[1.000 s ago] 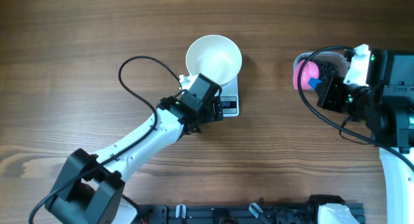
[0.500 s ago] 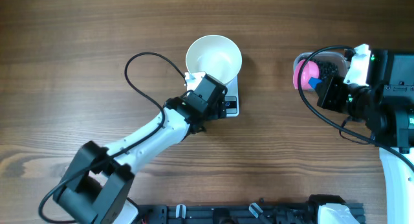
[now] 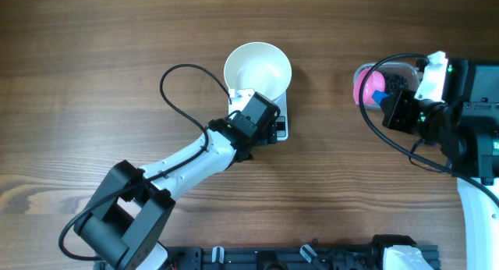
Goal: Scoop item into bowl and weigh 150g on scale
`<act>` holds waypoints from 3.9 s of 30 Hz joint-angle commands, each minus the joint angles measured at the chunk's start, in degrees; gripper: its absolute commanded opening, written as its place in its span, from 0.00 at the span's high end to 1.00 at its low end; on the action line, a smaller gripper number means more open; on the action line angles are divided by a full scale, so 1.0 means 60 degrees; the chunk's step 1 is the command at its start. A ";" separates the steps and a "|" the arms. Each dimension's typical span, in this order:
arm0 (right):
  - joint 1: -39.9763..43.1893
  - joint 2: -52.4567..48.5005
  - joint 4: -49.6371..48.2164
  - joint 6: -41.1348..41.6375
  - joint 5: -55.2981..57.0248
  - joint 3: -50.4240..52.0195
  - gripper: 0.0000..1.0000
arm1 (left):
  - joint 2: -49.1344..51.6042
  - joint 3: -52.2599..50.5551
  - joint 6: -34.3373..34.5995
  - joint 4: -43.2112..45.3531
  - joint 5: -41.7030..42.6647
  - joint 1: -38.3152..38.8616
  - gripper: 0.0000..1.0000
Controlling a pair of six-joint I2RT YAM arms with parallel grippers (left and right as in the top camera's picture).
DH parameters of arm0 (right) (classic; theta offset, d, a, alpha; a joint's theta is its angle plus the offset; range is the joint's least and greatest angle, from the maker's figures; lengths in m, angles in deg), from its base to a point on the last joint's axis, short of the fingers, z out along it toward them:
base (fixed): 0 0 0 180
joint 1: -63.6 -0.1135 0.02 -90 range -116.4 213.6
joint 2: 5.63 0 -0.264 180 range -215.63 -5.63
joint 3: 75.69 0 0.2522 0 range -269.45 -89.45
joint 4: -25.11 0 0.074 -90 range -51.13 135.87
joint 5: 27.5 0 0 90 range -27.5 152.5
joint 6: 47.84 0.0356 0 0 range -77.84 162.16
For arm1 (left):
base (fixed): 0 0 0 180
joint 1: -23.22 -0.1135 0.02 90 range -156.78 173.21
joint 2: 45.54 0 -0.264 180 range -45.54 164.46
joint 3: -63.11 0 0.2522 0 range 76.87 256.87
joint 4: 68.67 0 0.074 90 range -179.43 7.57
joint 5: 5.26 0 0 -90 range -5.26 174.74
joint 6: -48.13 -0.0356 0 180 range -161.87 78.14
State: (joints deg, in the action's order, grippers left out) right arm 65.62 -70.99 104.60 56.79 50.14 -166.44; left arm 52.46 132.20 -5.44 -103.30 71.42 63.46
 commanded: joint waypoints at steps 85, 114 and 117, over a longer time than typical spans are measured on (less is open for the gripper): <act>-0.0040 0.0015 -0.0095 -0.0157 0.0127 -0.0222 0.96 | 0.1137 -0.0036 -0.0036 0.0244 -0.0146 -0.0211 0.00; -0.0040 0.0015 -0.0087 -0.0157 0.0127 -0.0222 0.96 | 0.1137 -0.0036 -0.0036 -0.0069 -0.0368 -0.0266 0.00; -0.0040 0.0015 -0.0087 -0.0160 0.0127 -0.0222 0.96 | 0.1137 -0.0036 -0.0036 -0.0069 -0.0368 -0.0266 0.00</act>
State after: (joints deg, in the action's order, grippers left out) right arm 65.62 -70.99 104.43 56.79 50.14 -166.44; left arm 57.01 132.70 -5.55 -102.40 70.24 62.26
